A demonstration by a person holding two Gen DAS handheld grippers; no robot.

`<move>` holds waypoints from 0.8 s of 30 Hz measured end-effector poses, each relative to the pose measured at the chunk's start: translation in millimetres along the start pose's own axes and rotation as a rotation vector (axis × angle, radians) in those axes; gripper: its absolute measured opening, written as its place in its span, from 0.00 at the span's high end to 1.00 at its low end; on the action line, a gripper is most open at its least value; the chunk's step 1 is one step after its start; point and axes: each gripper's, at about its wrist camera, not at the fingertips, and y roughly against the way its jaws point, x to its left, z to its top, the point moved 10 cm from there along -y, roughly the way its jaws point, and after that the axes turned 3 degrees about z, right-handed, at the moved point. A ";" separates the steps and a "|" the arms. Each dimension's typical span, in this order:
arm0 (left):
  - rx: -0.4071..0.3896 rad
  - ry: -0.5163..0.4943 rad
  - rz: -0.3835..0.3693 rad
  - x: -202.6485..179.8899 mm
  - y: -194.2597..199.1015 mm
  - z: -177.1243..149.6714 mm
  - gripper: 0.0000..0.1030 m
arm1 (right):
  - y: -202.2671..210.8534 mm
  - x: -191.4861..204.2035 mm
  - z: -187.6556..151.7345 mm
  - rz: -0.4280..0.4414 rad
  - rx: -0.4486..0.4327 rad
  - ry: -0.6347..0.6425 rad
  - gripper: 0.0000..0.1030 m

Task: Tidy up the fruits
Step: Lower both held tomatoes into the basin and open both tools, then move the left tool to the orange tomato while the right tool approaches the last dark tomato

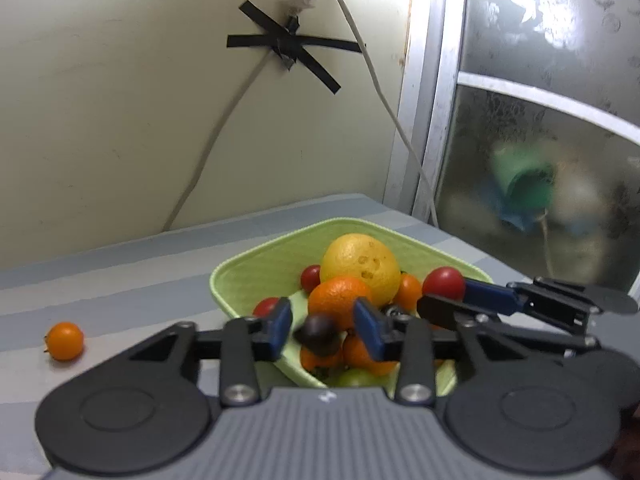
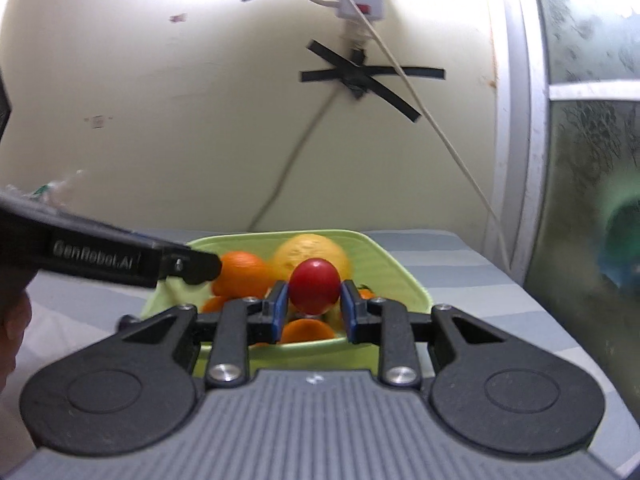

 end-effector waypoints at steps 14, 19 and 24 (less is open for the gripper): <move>-0.084 0.165 0.128 81.8 69.3 -8.0 0.55 | 33.8 -6.3 12.0 -0.031 -0.164 -0.089 0.59; -0.056 0.267 0.265 147.1 96.5 -43.4 0.55 | 53.4 26.3 8.8 0.068 -0.199 -0.112 0.59; -0.030 0.334 0.300 185.8 102.8 -63.8 0.52 | 47.3 99.3 -8.0 0.277 -0.082 -0.012 0.60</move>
